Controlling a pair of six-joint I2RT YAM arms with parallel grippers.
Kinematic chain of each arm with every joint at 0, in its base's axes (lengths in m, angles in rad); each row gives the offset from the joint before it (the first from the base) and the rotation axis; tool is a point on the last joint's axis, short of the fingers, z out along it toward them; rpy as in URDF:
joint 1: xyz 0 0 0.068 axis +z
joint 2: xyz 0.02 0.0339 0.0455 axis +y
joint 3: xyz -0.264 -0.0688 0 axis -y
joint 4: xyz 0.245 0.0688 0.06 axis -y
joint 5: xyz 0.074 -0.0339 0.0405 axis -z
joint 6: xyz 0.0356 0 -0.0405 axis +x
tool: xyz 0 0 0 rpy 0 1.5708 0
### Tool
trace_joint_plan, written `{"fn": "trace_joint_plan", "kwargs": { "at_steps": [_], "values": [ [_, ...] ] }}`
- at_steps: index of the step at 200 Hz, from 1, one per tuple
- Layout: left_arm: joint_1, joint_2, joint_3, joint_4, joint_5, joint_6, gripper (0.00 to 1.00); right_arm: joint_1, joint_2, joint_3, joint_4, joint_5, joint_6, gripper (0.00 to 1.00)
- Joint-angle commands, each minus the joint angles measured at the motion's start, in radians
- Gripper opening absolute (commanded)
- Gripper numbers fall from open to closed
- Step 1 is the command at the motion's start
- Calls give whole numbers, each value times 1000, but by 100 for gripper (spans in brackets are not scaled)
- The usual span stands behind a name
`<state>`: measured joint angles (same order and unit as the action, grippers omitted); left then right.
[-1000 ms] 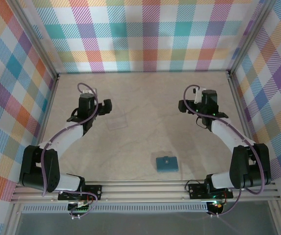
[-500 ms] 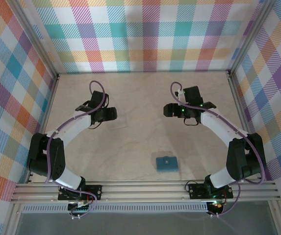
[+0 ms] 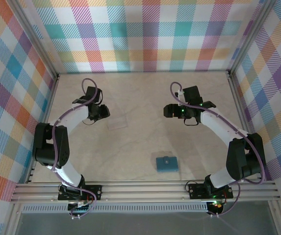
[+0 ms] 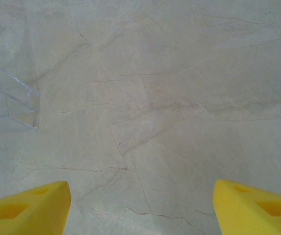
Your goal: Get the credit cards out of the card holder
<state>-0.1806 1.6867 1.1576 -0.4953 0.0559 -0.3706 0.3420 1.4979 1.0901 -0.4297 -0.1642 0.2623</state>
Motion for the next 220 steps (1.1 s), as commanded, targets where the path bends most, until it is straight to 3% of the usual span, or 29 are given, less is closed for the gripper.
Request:
{"fn": "trace_joint_plan", "kwargs": {
  "at_steps": [1,127,220],
  "values": [
    [10,24,33,-20,33,16,34,12,7,33,-22,10,20,77],
    [9,110,97,-49,59,73,2,23,2,34,-33,22,17,77],
    [-185,353,546,-308,-116,122,0,29,27,64,-64,70,46,77]
  ]
}}
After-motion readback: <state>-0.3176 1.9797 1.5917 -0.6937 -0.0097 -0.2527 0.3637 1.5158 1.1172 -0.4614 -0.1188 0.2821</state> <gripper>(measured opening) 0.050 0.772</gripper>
